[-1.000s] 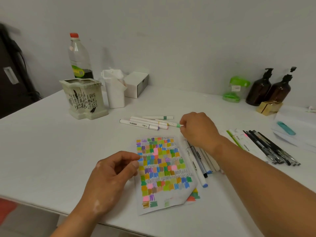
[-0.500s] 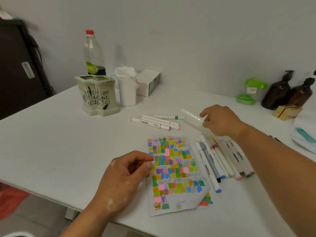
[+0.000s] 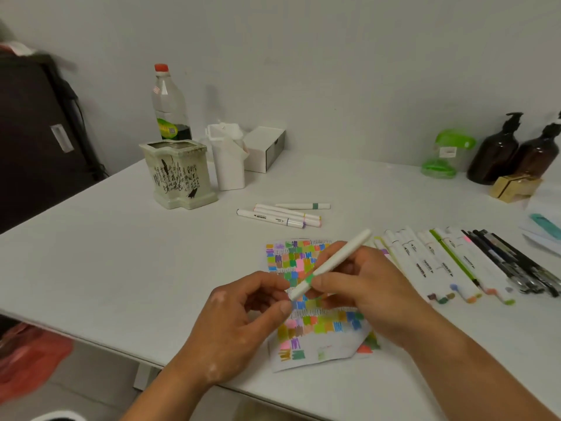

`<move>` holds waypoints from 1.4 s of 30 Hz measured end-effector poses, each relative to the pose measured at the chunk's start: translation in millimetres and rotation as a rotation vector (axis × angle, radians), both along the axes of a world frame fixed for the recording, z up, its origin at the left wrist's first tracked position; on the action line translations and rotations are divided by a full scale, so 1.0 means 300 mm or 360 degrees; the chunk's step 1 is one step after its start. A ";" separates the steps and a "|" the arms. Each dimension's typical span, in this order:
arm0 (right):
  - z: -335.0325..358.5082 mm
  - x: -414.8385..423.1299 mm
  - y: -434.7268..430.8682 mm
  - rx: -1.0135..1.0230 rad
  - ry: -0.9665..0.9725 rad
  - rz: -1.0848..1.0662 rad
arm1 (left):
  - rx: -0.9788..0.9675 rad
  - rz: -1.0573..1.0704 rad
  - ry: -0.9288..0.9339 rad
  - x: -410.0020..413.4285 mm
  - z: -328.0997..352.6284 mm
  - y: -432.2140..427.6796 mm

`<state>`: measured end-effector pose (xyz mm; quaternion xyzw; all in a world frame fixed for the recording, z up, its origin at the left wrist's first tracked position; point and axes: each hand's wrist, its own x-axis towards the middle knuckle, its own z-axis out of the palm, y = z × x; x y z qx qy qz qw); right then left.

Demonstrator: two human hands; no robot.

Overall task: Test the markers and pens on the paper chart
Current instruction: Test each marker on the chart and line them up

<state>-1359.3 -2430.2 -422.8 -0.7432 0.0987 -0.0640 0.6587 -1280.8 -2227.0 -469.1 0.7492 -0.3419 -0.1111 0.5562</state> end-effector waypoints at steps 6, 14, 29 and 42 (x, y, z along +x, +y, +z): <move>-0.045 -0.006 0.019 -0.0207 -0.0052 0.0080 | 0.0094 0.0018 -0.0123 -0.011 0.002 -0.006; -0.056 -0.033 0.012 -0.0240 -0.0259 0.0156 | 0.0194 -0.0055 -0.0344 -0.020 -0.001 -0.015; -0.074 -0.028 0.038 -0.0201 -0.0416 0.0159 | 0.0348 -0.0176 -0.0551 -0.032 -0.002 -0.024; -0.108 -0.149 0.058 -0.0528 0.0031 -0.0049 | 0.0839 -0.0191 -0.0837 -0.033 -0.024 -0.028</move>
